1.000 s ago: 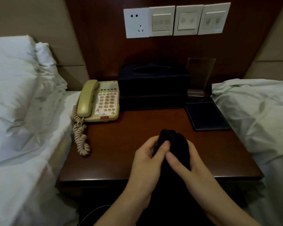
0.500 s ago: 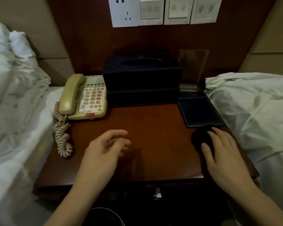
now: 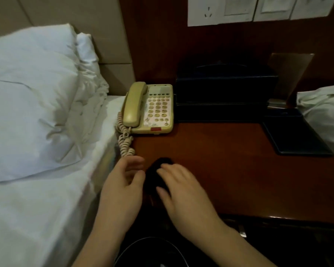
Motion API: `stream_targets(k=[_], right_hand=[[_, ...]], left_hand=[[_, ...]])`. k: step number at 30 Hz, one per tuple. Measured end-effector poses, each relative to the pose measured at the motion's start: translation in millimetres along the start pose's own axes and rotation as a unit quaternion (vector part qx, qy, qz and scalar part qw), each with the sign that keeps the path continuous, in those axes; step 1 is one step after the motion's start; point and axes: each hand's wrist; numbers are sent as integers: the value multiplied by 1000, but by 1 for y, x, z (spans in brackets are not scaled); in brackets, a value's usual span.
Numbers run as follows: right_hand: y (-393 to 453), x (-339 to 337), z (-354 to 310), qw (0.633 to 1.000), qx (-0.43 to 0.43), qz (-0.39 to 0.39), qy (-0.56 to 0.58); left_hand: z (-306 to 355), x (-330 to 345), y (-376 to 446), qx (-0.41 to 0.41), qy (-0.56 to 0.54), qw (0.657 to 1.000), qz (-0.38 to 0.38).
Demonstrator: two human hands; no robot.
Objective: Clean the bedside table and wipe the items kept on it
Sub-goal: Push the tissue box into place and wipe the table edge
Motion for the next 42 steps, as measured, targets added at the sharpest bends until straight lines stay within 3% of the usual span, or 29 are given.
stream_targets(k=[3,5,7,9,11,13,15,17,18,20,22,24,30,33,35,38,42], right_hand=[[-10,2,-23,985,-130,-115,10],[-21,-7,-28,975,-152,-159,38],[-29,-20,-31,976,-100,-138,139],[-31,-41,-31,959,19,-51,279],[-29,-61,-26,887,166,-13,430],[-29,-73,-19,847,224,-19,482],[-30,-80,-17,804,241,-56,541],[-30,-86,-18,743,252,-113,610],[-29,-90,-19,733,248,-134,618],[-27,-98,-15,759,238,-165,584],[-25,-102,-9,758,252,-199,568],[-23,-105,-5,746,261,-219,572],[-26,-109,-5,745,221,-118,618],[-29,-111,-5,782,177,-168,574],[-30,-111,-7,828,147,-195,505],[-28,-106,-8,913,131,-151,356],[-18,-93,-6,954,128,-94,254]], left_hand=[[5,-2,0,-2,-33,999,19],[10,-3,1,-14,-71,997,22],[17,-4,2,-19,-102,995,6],[25,-5,-1,-39,-142,988,-43],[35,-5,-9,-85,-205,966,-134],[43,0,-19,-123,-289,929,-197],[46,8,-26,-122,-323,918,-195],[46,16,-29,-105,-306,934,-149],[45,18,-28,-96,-296,943,-116],[43,17,-26,-90,-303,947,-61],[44,13,-23,-80,-336,937,-50],[46,11,-23,-57,-361,927,-78],[38,-5,-21,25,-235,944,-231],[32,-19,-14,50,-106,961,-251],[30,-29,-8,72,-70,966,-240],[27,-42,-2,79,-68,959,-264],[14,-45,0,86,-43,970,-224]])
Point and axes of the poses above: each hand's wrist, its own y-axis towards the middle knuckle, its own x-axis out of the palm, z = x × y, and after that the axes turned 13 degrees about x, right-handed
